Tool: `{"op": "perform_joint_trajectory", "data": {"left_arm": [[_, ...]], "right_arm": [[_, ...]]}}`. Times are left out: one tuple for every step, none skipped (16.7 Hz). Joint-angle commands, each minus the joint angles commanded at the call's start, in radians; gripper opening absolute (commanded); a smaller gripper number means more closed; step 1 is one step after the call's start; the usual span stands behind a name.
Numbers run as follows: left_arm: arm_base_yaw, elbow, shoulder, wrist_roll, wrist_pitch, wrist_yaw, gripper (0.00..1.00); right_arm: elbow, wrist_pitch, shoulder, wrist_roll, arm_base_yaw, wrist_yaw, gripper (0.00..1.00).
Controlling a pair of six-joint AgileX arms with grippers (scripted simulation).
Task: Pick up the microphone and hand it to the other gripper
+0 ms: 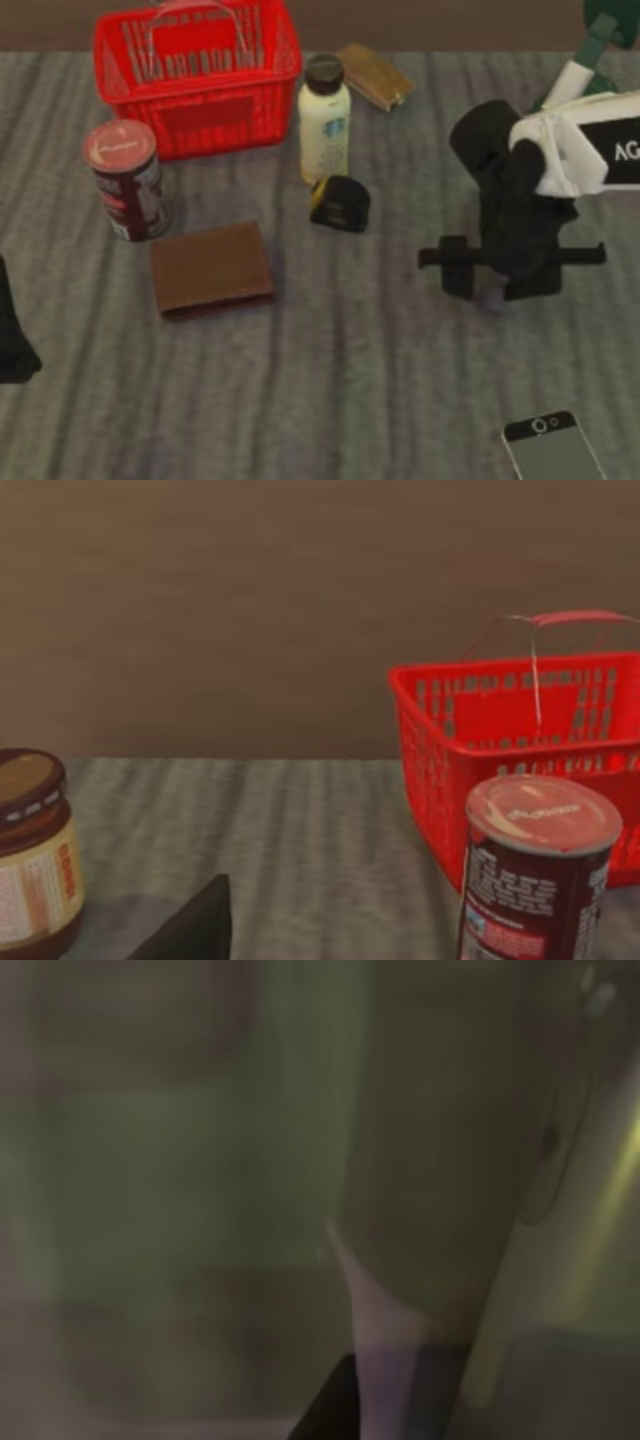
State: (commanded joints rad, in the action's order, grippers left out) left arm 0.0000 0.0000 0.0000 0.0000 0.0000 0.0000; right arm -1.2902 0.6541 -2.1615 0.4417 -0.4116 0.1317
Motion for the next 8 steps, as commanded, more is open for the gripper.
{"op": "perform_joint_trajectory", "data": {"left_arm": [[0.0, 0.0, 0.0, 0.0, 0.0, 0.0, 1.0], [0.0, 0.0, 0.0, 0.0, 0.0, 0.0, 1.0], [0.0, 0.0, 0.0, 0.0, 0.0, 0.0, 1.0], [0.0, 0.0, 0.0, 0.0, 0.0, 0.0, 1.0], [0.0, 0.0, 0.0, 0.0, 0.0, 0.0, 1.0], [0.0, 0.0, 0.0, 0.0, 0.0, 0.0, 1.0], [0.0, 0.0, 0.0, 0.0, 0.0, 0.0, 1.0], [0.0, 0.0, 0.0, 0.0, 0.0, 0.0, 1.0]], "right_arm": [[0.0, 0.0, 0.0, 0.0, 0.0, 0.0, 0.02], [0.0, 0.0, 0.0, 0.0, 0.0, 0.0, 0.0], [0.0, 0.0, 0.0, 0.0, 0.0, 0.0, 0.0], [0.0, 0.0, 0.0, 0.0, 0.0, 0.0, 0.0], [0.0, 0.0, 0.0, 0.0, 0.0, 0.0, 0.0], [0.0, 0.0, 0.0, 0.0, 0.0, 0.0, 0.0], [0.0, 0.0, 0.0, 0.0, 0.0, 0.0, 0.0], [0.0, 0.0, 0.0, 0.0, 0.0, 0.0, 0.0]]}}
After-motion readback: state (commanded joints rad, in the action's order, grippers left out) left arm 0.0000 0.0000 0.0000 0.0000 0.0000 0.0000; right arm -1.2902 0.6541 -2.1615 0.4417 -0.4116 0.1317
